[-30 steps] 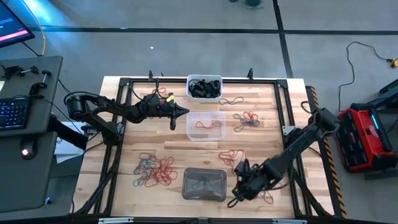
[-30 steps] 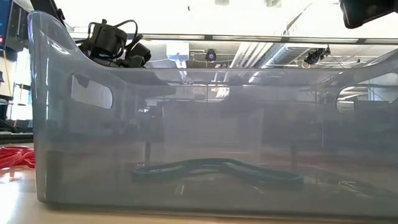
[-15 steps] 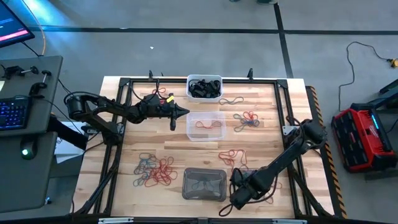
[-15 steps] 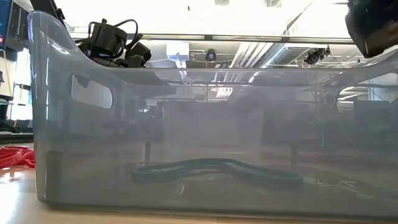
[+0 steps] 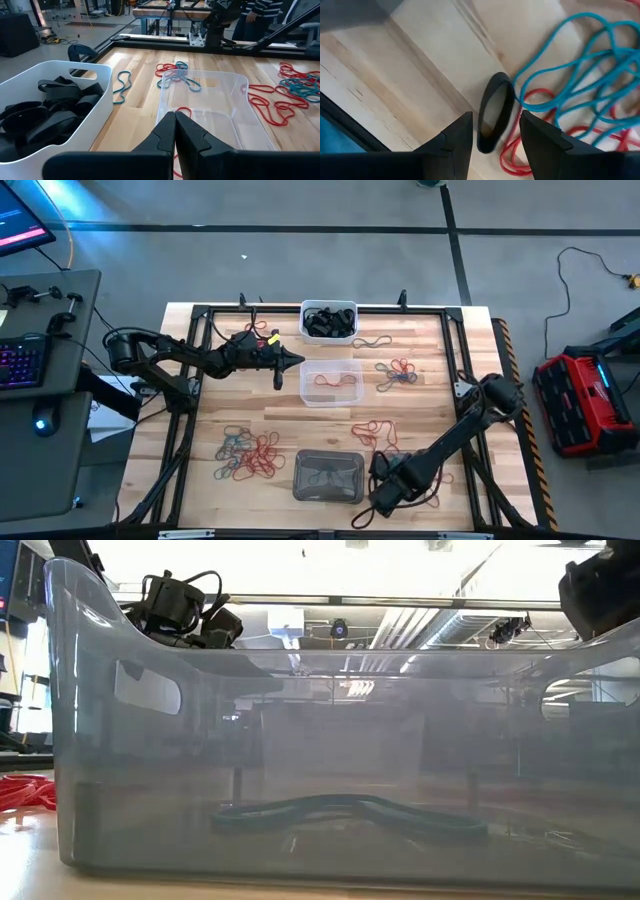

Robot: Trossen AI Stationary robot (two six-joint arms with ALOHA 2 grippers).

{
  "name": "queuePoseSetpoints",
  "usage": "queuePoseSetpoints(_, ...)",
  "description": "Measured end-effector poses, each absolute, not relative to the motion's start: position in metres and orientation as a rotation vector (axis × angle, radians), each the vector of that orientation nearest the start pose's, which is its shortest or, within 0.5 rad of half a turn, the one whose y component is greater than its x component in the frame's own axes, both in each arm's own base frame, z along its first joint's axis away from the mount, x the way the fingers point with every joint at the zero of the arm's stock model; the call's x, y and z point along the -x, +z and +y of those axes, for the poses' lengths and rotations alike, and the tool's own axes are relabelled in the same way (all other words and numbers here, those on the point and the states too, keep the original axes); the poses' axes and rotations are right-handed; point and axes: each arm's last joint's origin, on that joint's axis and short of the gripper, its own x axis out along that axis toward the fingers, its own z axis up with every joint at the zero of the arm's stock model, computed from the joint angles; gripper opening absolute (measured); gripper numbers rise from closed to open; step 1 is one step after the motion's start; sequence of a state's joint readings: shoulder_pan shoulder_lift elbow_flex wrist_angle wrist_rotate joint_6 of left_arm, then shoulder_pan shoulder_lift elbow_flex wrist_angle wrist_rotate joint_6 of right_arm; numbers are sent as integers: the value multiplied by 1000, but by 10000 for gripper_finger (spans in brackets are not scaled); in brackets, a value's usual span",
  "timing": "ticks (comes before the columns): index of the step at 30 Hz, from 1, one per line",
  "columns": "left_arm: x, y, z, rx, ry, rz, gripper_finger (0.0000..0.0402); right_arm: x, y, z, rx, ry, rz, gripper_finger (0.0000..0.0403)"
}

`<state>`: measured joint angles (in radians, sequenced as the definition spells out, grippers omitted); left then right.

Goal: Sort rubber bands into baskets
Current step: Put the black rubber band into the white bin

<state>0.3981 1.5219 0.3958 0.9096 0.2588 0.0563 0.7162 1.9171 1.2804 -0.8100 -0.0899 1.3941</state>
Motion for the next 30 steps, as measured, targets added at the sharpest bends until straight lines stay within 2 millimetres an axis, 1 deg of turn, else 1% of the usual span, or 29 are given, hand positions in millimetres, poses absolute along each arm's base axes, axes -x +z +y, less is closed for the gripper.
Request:
queuePoseSetpoints(3, -243, 151, 94, 14, 133, 209, 0, -266, 152, 236, -639, -391, 1552, 148)
queuePoseSetpoints(6, -243, 151, 94, 14, 133, 209, 0, -266, 149, 237, -623, -378, 1569, 134)
queuePoseSetpoints(9, -243, 151, 94, 15, 133, 210, 0, -266, 149, 236, -607, -363, 1571, 103)
queuePoseSetpoints(11, -243, 151, 94, 15, 133, 210, 0, -266, 151, 237, -584, -342, 1577, 71)
queuePoseSetpoints(14, -243, 151, 94, 15, 133, 210, 0, -269, 157, 239, -555, -287, 1575, 16)
queuePoseSetpoints(15, -243, 151, 94, 15, 133, 210, 0, -270, 160, 239, -550, -271, 1571, 9)
queuePoseSetpoints(19, -243, 151, 94, 15, 133, 210, 0, -275, 180, 238, -525, -209, 1535, 9)
queuePoseSetpoints(23, -243, 151, 94, 15, 133, 210, 0, -272, 203, 222, -443, -231, 1489, 4)
queuePoseSetpoints(26, -243, 151, 94, 15, 133, 210, 0, -269, 222, 202, -379, -282, 1435, 2)
queuePoseSetpoints(28, -243, 151, 94, 9, 133, 210, 0, -269, 234, 187, -323, -325, 1372, 2)
queuePoseSetpoints(30, -243, 151, 94, 8, 133, 210, 0, -269, 246, 172, -283, -331, 1307, 1)
